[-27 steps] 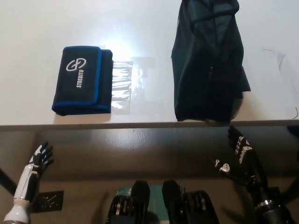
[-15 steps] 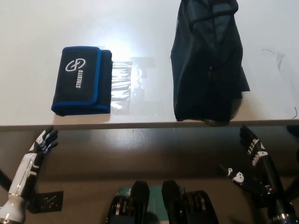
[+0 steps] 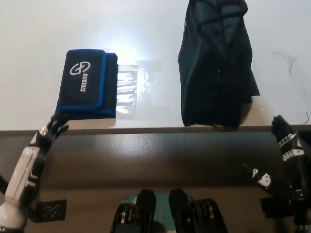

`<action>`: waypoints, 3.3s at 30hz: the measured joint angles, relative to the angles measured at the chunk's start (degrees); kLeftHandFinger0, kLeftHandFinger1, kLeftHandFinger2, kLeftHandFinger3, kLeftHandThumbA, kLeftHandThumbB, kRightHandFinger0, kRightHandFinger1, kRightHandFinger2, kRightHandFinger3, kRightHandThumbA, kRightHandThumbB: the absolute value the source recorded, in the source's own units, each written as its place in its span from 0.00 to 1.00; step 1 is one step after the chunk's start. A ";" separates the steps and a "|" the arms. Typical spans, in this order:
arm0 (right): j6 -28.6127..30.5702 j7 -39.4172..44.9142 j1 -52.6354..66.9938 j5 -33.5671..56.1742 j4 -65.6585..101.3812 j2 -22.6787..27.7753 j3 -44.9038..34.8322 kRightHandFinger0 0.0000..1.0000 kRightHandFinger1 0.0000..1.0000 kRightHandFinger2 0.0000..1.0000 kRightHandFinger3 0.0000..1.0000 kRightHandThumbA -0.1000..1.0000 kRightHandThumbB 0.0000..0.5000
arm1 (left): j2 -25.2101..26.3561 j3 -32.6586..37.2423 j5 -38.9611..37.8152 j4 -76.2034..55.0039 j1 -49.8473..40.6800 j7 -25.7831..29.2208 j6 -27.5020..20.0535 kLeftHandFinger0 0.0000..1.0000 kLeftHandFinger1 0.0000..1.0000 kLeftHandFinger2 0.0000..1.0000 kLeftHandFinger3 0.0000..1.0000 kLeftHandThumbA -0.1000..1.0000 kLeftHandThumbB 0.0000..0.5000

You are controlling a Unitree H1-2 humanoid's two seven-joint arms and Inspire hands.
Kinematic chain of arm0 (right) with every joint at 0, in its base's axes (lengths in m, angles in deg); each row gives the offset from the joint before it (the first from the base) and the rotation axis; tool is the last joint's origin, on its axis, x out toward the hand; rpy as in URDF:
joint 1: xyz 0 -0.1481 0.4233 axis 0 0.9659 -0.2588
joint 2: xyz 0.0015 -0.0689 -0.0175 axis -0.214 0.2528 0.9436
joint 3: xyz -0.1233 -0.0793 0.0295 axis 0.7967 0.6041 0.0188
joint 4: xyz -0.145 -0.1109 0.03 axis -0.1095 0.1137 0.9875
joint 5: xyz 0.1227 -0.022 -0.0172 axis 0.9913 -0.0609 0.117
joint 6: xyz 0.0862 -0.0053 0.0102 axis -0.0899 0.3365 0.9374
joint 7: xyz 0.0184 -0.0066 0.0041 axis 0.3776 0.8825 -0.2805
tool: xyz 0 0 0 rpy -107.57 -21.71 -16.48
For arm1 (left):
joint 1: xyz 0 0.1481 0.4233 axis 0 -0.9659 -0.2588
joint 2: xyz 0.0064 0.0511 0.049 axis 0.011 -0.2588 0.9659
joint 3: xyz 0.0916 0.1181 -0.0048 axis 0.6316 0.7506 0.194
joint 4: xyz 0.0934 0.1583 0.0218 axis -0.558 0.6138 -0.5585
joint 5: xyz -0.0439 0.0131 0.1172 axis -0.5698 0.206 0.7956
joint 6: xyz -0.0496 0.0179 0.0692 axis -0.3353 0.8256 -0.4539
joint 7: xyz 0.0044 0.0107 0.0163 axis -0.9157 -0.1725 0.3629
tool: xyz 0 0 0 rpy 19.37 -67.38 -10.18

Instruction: Use both hands to pick up the lunch bag on the right hand side and smoothly move it near the note book on the left hand side

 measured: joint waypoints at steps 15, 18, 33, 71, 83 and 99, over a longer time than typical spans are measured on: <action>-2.17 -0.87 -9.05 0.19 -0.36 0.36 -2.55 1.00 1.00 1.00 1.00 1.00 0.41 | -3.84 1.64 2.02 2.34 17.62 0.20 7.94 1.00 1.00 1.00 1.00 1.00 0.40; -2.74 -0.87 -10.32 0.30 -1.49 0.36 -2.78 1.00 1.00 1.00 1.00 1.00 0.43 | -4.60 2.37 2.93 3.01 19.97 0.28 9.79 1.00 1.00 1.00 1.00 1.00 0.43; -6.04 -0.80 -18.46 2.97 -6.15 -0.01 -2.76 1.00 1.00 1.00 1.00 1.00 0.48 | -8.94 7.06 7.10 18.96 32.82 0.36 16.70 1.00 1.00 1.00 1.00 1.00 0.60; -10.50 2.30 -40.22 19.27 -44.37 -1.87 -8.19 1.00 1.00 1.00 1.00 1.00 0.49 | -15.98 7.26 4.88 61.24 50.41 -0.53 18.53 1.00 1.00 1.00 1.00 1.00 0.86; -6.78 2.73 -45.23 19.89 -53.48 -4.13 -9.10 1.00 1.00 1.00 1.00 1.00 0.62 | -17.85 7.23 5.12 68.62 53.21 -0.30 15.14 1.00 1.00 1.00 1.00 1.00 0.96; -4.99 2.89 -46.92 19.88 -55.76 -9.08 -8.11 1.00 1.00 1.00 1.00 1.00 0.59 | -15.93 5.99 5.27 61.52 48.47 0.52 14.16 1.00 1.00 1.00 1.00 1.00 0.73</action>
